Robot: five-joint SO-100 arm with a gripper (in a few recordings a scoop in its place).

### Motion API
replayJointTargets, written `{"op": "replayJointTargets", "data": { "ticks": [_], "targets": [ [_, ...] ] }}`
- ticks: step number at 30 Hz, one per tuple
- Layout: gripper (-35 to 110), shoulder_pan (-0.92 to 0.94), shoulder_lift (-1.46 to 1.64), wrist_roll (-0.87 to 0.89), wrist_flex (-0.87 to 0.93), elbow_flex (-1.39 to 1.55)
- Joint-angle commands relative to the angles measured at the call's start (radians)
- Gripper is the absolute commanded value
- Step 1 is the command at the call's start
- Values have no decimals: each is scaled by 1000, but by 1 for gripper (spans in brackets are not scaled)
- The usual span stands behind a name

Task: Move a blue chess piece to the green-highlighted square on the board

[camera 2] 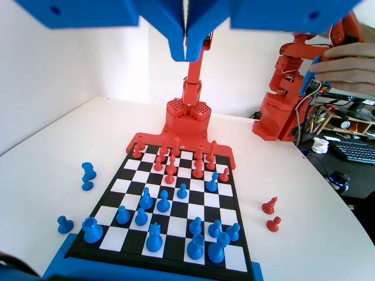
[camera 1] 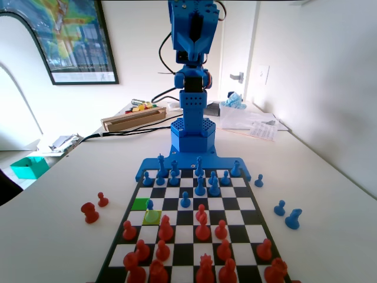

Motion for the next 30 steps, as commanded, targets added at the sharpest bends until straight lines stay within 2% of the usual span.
{"op": "replayJointTargets", "data": {
  "ticks": [1, 11, 23, 30],
  "targets": [
    [3, 2, 5, 3, -17, -9],
    [7, -2, 5, 3, -18, -9],
    [1, 8, 0, 8, -20, -17],
    [1, 0, -310, 132, 25, -268]
  ]
}}
